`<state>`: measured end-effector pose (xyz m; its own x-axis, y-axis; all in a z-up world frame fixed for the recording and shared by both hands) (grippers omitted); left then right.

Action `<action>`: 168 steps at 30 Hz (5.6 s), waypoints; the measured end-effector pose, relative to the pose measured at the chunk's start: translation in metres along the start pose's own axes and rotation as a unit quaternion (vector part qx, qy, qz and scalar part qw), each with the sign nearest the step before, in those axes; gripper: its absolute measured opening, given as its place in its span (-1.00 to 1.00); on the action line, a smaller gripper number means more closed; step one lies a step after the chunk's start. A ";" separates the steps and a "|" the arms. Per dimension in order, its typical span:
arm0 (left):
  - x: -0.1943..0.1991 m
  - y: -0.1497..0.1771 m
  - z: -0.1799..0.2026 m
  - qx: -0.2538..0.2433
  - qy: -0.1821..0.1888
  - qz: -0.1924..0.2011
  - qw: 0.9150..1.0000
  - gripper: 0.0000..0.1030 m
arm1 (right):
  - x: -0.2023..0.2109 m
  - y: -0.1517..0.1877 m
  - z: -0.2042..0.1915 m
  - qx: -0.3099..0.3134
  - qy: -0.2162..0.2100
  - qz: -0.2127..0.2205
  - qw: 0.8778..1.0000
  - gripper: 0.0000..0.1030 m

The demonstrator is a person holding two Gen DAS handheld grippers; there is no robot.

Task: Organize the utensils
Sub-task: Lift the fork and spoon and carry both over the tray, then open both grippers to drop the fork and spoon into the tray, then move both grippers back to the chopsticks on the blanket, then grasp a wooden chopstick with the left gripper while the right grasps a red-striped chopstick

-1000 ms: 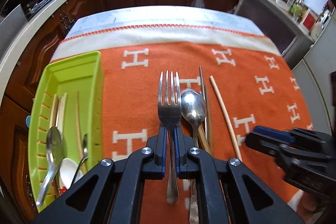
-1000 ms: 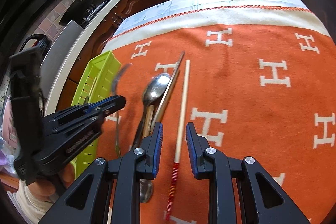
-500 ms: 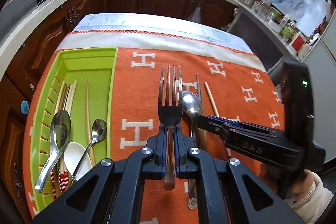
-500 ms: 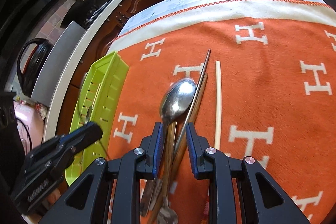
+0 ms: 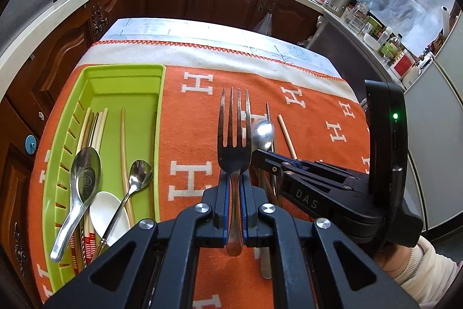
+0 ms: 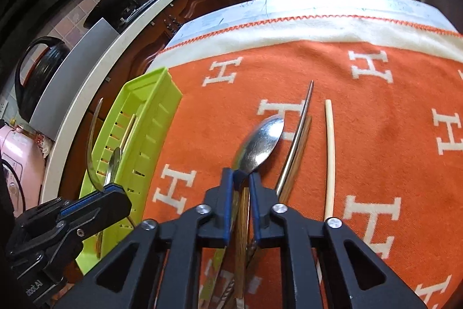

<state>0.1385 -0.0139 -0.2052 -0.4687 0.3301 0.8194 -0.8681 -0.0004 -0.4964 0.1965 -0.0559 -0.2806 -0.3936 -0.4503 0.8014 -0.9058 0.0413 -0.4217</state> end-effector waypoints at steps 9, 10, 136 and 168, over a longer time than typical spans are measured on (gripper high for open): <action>0.022 -0.001 -0.002 0.000 0.012 0.014 1.000 -0.93 | 0.024 0.004 -0.013 0.002 -0.038 0.017 0.999 -0.95; 0.025 -0.001 -0.002 0.000 0.012 0.017 1.000 -0.93 | 0.030 0.004 -0.016 0.006 -0.041 0.021 0.999 -0.95; -0.086 0.022 0.035 0.028 -0.040 -0.156 0.987 -0.76 | 0.120 0.053 0.082 -0.038 0.023 -0.052 0.998 -0.78; 0.021 0.007 0.027 0.044 0.029 -0.029 0.998 -0.89 | 0.055 0.075 0.043 0.045 0.131 -0.055 0.989 -0.91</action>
<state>0.1182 -0.0322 -0.1835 -0.4098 0.3859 0.8265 -0.9054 -0.0622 -0.4199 0.1141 -0.1156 -0.2862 -0.3320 -0.2014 0.9215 -0.9323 -0.0788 -0.3531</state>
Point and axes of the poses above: each gripper's, at about its wrist camera, not at the fingertips, and x roughly against the way its jaws point, z to its right, y to its underside, the point moved 8 cm from there along -x, roughly the way its jaws point, and after that the axes turned 2 degrees about -z, right-handed, at the moved point
